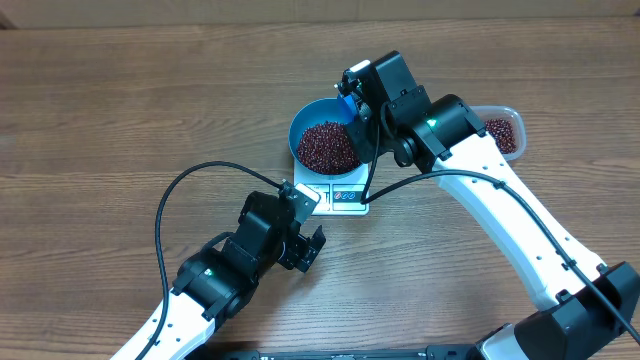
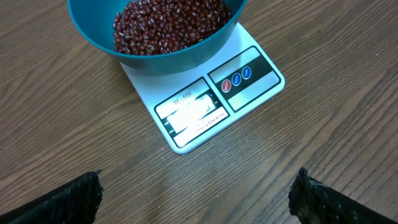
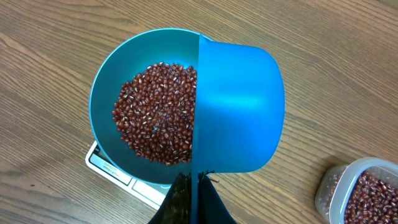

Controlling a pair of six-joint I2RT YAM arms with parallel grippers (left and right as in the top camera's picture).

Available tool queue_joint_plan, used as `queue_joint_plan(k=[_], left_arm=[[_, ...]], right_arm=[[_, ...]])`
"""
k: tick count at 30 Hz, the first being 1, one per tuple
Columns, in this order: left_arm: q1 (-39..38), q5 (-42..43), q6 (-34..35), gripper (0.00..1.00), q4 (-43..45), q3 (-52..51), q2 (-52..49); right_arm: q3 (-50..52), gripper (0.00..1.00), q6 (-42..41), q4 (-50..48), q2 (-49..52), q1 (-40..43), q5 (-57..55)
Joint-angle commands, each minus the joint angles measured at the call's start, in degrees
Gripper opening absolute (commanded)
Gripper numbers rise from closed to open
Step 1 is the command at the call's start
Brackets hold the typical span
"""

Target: Scoop item into bowl and weigh 150g on scale

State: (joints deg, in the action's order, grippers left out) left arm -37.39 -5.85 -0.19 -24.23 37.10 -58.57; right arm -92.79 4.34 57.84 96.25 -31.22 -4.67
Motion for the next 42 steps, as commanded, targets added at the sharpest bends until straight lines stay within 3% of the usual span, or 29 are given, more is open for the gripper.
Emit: queue_joint_plan(k=[1, 42], left_arm=[[0.2, -0.5, 0.2, 1.0, 0.1, -0.4, -0.3], [0.2, -0.5, 0.2, 0.99, 0.1, -0.4, -0.3]], right_arm=[[-1.5, 0.04, 0.2, -0.4, -1.2, -0.3, 0.4], [-1.4, 0.04, 0.2, -0.3, -1.2, -0.2, 0.2]])
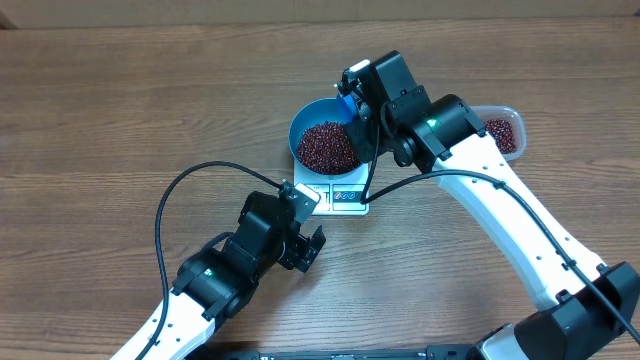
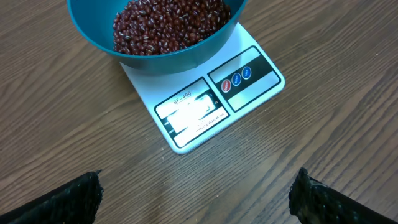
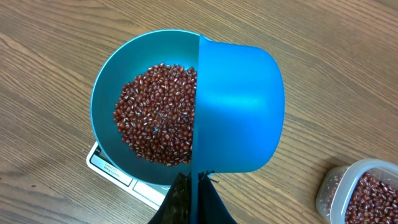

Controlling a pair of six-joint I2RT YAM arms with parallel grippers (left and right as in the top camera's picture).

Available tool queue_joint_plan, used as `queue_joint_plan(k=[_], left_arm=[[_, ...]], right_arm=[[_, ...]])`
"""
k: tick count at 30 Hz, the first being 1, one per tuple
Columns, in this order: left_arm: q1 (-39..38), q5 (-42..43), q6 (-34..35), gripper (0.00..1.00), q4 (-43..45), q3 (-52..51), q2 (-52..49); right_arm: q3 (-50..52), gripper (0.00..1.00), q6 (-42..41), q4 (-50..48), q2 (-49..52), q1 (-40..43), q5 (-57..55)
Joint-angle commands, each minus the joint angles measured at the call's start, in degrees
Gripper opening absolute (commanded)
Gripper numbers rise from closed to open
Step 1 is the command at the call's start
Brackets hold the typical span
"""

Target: Scoop item into bowl and weigh 150g on scale

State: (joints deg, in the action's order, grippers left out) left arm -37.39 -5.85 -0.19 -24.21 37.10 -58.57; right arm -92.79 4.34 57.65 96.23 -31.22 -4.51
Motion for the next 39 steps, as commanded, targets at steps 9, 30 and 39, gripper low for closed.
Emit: queue_joint_plan(k=[9, 30, 39], left_arm=[[0.2, -0.5, 0.2, 0.99, 0.0, -0.4, -0.3], [0.2, -0.5, 0.2, 1.0, 0.0, -0.4, -0.3], [0.2, -0.5, 0.2, 1.0, 0.0, -0.4, -0.3]], right_arm=[[-1.4, 0.04, 0.2, -0.1, -1.2, -0.2, 0.8], [-1.4, 0.04, -1.6, 0.1, -1.2, 0.1, 4.2], [-1.4, 0.04, -1.5, -0.4, -1.2, 0.1, 4.0]])
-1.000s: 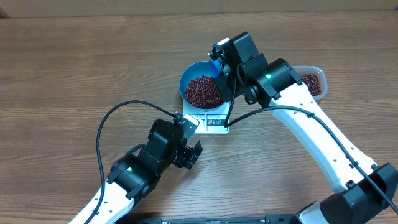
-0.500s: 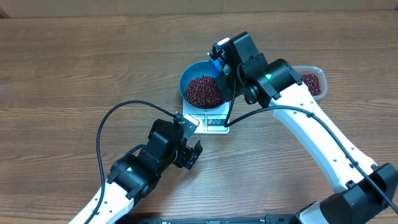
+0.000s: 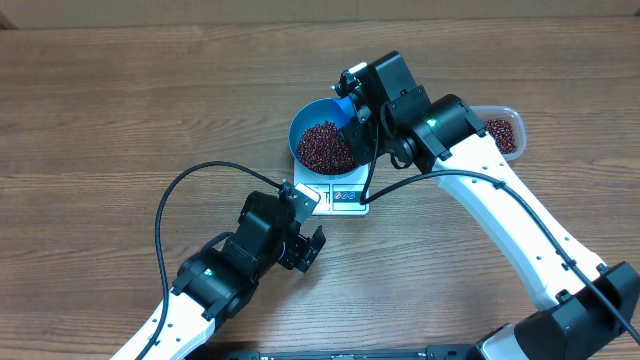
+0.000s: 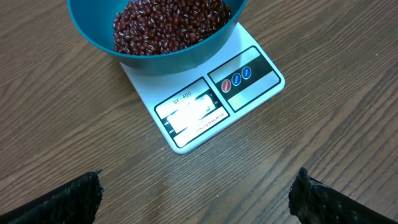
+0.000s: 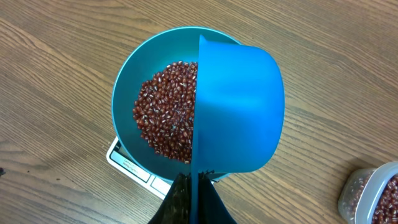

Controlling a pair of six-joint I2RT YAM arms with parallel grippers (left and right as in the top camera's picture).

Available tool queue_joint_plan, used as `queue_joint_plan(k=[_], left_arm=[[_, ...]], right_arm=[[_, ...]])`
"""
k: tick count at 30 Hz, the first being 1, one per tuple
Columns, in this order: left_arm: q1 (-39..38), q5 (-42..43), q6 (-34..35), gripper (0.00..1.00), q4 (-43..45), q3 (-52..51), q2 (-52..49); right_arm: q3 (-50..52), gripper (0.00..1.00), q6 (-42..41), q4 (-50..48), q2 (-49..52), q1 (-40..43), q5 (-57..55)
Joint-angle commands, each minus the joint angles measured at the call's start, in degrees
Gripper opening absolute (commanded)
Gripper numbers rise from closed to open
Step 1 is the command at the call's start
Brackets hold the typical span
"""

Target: Scoop item into bowl and weigh 150g on scale

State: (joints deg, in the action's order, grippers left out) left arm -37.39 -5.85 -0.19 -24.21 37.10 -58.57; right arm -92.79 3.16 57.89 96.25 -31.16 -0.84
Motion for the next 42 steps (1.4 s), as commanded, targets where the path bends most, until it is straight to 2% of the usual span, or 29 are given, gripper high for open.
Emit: queue_joint_plan(k=[1, 17, 22, 42], left_arm=[[0.2, -0.5, 0.2, 1.0, 0.0, -0.4, -0.3], [0.2, -0.5, 0.2, 1.0, 0.0, -0.4, -0.3], [0.2, -0.5, 0.2, 1.0, 0.0, -0.4, -0.3], [0.2, -0.5, 0.2, 1.0, 0.0, -0.4, -0.3]], right_arm=[[-1.4, 0.04, -0.3, -0.7, -1.2, 0.1, 0.3], [-1.4, 0.04, -0.2, -0.8, -1.1, 0.0, -2.4], [-1.4, 0.04, -1.4, -0.4, -1.1, 0.0, 2.6], [-1.4, 0.04, -3.1, -0.2, -1.1, 0.1, 4.1]])
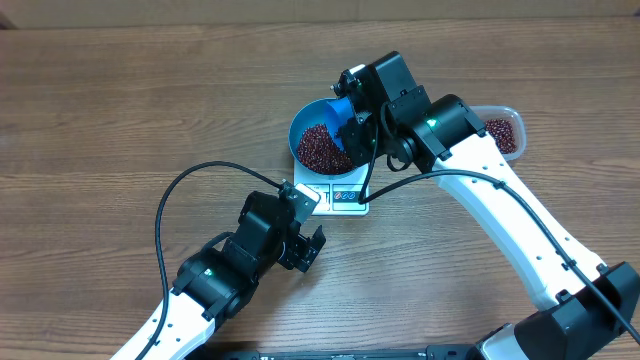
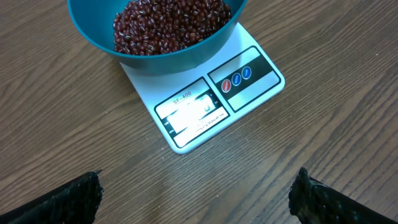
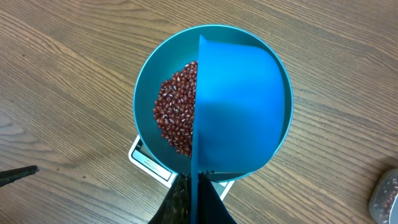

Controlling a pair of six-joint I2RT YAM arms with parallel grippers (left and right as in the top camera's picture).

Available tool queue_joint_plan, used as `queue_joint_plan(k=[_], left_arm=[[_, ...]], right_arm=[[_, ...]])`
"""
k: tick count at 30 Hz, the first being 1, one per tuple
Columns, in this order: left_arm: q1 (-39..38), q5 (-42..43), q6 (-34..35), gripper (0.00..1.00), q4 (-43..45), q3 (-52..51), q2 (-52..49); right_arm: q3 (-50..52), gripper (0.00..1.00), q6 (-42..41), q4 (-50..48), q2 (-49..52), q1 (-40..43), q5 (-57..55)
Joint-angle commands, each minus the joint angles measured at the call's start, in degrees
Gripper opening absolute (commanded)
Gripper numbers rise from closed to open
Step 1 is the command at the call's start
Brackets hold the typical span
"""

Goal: Scoop item into bowl and weigh 150g on scale
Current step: 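Move the blue scoop right to the bean tub and dip in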

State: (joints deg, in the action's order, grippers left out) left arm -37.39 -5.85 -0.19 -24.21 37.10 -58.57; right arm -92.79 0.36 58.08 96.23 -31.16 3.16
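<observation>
A teal bowl (image 1: 305, 118) of red beans (image 1: 316, 147) sits on a white scale (image 1: 339, 193). My right gripper (image 3: 194, 186) is shut on the handle of a blue scoop (image 3: 239, 106), which hangs tipped on its side right over the bowl (image 3: 146, 106), covering its right half. My left gripper (image 2: 196, 193) stands open low over the bare table, short of the scale (image 2: 208, 106), with nothing between its fingers (image 2: 314, 196). The scale's display is washed out by glare.
A clear tub of red beans (image 1: 503, 132) stands at the right, behind my right arm; its edge (image 3: 387, 193) shows in the right wrist view. A black cable (image 1: 170, 215) loops over the table left of my left arm.
My right gripper has carried the scoop further left, so it now hangs over the bowl's middle and right half rather than its right rim. The left arm has not moved.
The scoop was held on its side over the bowl's right rim and stayed there at the second moment. Then it was further over the bowl, and now sits squarely over it. My left gripper has stayed open in front of the scale throughout.
</observation>
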Motion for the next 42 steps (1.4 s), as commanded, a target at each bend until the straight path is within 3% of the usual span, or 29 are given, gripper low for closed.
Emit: queue_joint_plan(k=[1, 7, 10, 13, 16, 20, 27, 32, 35, 39, 42], left_arm=[[0.2, -0.5, 0.2, 0.99, 0.0, -0.4, -0.3], [0.2, -0.5, 0.2, 1.0, 0.0, -0.4, -0.3], [0.2, -0.5, 0.2, 1.0, 0.0, -0.4, -0.3], [0.2, -0.5, 0.2, 1.0, 0.0, -0.4, -0.3], [0.2, -0.5, 0.2, 1.0, 0.0, -0.4, -0.3], [0.2, -0.5, 0.2, 1.0, 0.0, -0.4, -0.3], [0.2, -0.5, 0.2, 1.0, 0.0, -0.4, -0.3], [0.2, -0.5, 0.2, 1.0, 0.0, -0.4, -0.3], [0.2, -0.5, 0.2, 1.0, 0.0, -0.4, -0.3], [0.2, -0.5, 0.2, 1.0, 0.0, -0.4, -0.3], [0.2, -0.5, 0.2, 1.0, 0.0, -0.4, -0.3]], right_arm=[[-1.4, 0.04, -0.3, -0.3, -1.1, 0.1, -0.1], [-1.4, 0.04, -1.1, -0.3, -1.1, 0.1, 1.4], [-1.4, 0.04, -12.0, -0.4, -1.1, 1.0, 5.0], [-1.4, 0.04, -19.6, -1.5, -1.1, 4.8, 16.2], [-1.4, 0.04, -24.8, -6.6, -1.1, 13.2, 34.8], [-1.4, 0.04, -26.3, -7.9, -1.2, 21.9, 42.1], [-1.4, 0.04, -17.9, -0.6, -2.8, 37.5, 41.4], [-1.4, 0.04, -9.5, 4.3, -3.2, 43.8, 32.5], [-1.4, 0.04, -5.3, 5.9, -3.2, 45.7, 28.2], [-1.4, 0.04, -4.2, 6.1, -3.2, 46.4, 14.5], [-1.4, 0.04, 3.2, 6.5, -3.2, 46.0, 8.2]])
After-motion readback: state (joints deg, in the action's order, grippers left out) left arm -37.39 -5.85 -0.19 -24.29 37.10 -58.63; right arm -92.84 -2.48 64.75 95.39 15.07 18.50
